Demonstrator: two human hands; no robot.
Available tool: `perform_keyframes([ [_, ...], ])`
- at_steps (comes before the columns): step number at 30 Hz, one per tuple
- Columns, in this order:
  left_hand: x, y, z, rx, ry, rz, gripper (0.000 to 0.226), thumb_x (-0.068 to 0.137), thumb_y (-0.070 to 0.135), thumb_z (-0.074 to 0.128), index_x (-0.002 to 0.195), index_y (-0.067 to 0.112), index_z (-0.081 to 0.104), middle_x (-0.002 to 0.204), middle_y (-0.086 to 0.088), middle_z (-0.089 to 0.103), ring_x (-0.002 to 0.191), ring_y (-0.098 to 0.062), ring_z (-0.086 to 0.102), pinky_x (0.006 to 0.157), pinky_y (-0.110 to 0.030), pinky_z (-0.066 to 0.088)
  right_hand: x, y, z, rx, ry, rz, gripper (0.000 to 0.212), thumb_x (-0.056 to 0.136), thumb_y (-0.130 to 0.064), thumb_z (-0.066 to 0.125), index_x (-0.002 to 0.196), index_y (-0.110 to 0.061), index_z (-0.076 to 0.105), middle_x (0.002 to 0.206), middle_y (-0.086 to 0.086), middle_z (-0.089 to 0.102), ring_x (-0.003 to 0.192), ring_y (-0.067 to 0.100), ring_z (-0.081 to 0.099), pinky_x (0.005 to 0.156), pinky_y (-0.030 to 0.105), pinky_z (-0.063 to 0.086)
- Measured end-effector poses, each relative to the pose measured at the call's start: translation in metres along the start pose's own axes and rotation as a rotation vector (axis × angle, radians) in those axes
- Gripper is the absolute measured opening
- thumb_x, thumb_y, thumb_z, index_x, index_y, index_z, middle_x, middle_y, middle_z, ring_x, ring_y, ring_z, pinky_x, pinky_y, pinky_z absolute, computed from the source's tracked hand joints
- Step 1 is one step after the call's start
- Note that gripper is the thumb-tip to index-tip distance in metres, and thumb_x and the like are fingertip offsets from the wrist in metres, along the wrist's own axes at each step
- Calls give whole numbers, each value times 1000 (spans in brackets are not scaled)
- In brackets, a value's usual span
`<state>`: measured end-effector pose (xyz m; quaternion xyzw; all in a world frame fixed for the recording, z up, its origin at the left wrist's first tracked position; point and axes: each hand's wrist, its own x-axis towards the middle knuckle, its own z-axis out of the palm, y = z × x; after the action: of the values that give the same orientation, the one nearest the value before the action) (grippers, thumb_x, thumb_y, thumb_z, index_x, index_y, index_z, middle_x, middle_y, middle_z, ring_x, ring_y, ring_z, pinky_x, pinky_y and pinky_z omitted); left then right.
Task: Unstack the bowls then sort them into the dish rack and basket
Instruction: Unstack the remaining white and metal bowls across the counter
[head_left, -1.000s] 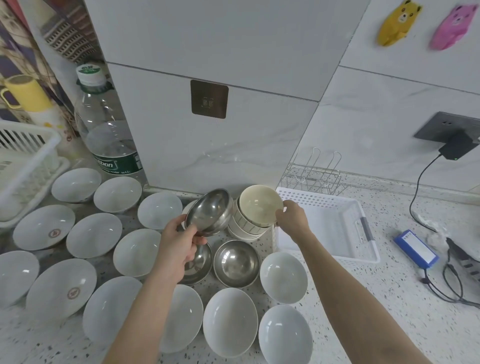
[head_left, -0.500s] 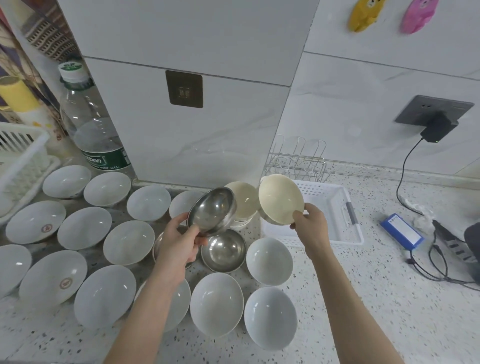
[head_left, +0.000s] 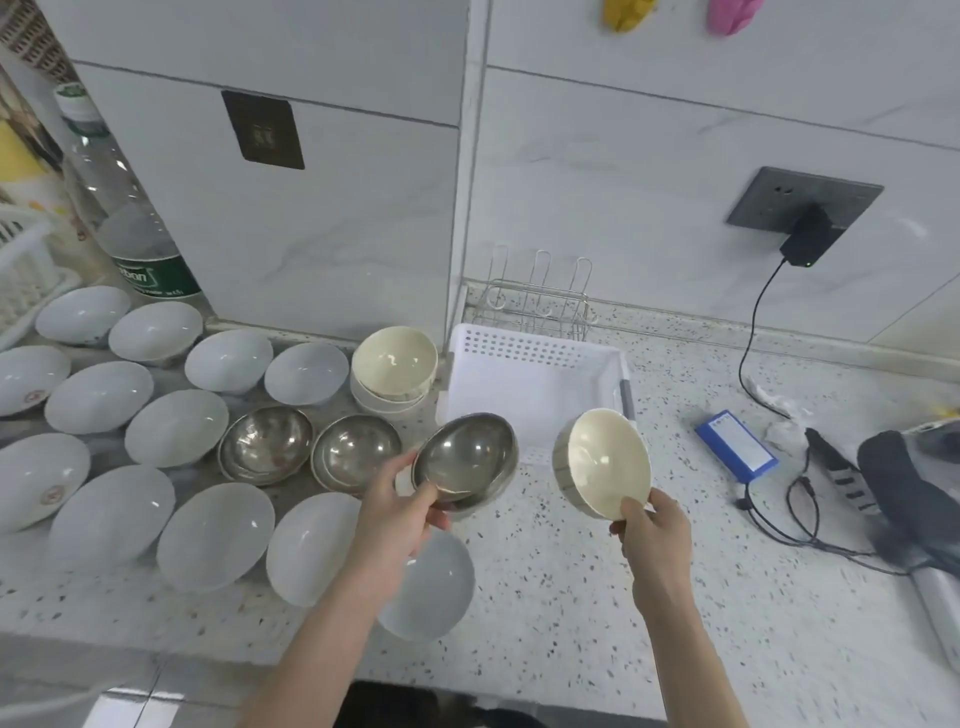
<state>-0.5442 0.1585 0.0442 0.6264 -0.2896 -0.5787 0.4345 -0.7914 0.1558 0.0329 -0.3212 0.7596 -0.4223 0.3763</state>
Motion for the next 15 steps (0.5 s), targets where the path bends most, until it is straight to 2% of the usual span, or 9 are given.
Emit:
perform_keyframes([
  [5, -16, -28, 30, 8, 69, -30, 37, 94, 6, 55, 122, 30, 51, 56, -4, 68, 45, -9, 59, 33, -16, 29, 6, 32, -22, -113, -45, 4, 24, 90, -5, 46, 106, -17, 57, 69, 10, 63, 59, 17, 54, 45, 27, 37],
  [10, -24, -45, 37, 13, 167, -79, 37, 94, 12, 59, 123, 33, 51, 73, -13, 69, 40, -3, 55, 33, -15, 30, 14, 46, -8, -254, -190, -14, 22, 92, -8, 43, 108, -16, 55, 72, 11, 63, 59, 20, 52, 50, 29, 39],
  [15, -26, -54, 35, -1, 248, -81, 34, 95, 17, 58, 124, 33, 51, 57, -7, 68, 32, -2, 46, 33, -17, 28, 24, 50, 12, -355, -258, -48, 32, 92, -8, 41, 120, -6, 55, 82, 14, 66, 65, 21, 56, 53, 26, 42],
])
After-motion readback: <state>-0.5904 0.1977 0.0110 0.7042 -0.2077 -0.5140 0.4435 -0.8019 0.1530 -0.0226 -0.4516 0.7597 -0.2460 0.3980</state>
